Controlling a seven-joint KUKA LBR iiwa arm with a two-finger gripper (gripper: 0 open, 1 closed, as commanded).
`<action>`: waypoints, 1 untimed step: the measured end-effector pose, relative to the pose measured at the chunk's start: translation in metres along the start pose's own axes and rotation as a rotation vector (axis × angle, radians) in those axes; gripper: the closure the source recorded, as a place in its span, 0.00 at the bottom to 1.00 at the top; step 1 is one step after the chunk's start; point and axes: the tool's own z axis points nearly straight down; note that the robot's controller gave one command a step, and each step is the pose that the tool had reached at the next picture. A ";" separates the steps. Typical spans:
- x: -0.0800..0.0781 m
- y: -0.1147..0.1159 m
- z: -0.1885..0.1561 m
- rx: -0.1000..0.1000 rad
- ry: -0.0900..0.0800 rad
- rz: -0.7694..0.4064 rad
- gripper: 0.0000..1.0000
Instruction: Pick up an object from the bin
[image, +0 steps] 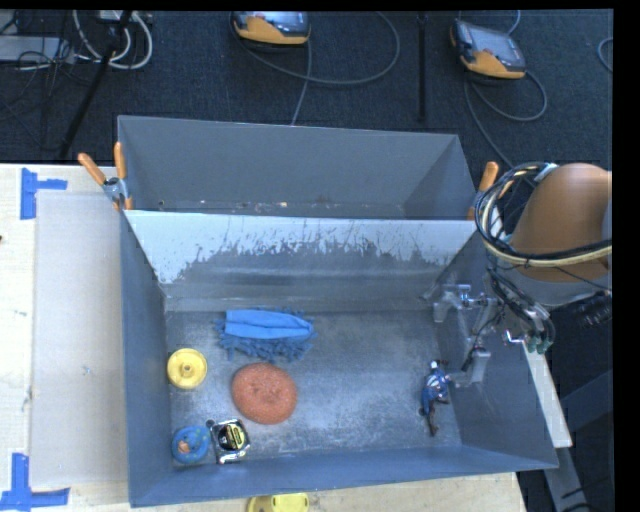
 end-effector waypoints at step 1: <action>-0.002 0.001 -0.005 0.001 -0.007 -0.005 0.00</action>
Offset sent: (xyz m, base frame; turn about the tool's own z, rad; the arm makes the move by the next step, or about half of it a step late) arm -0.0006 -0.0097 -0.0782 -0.5845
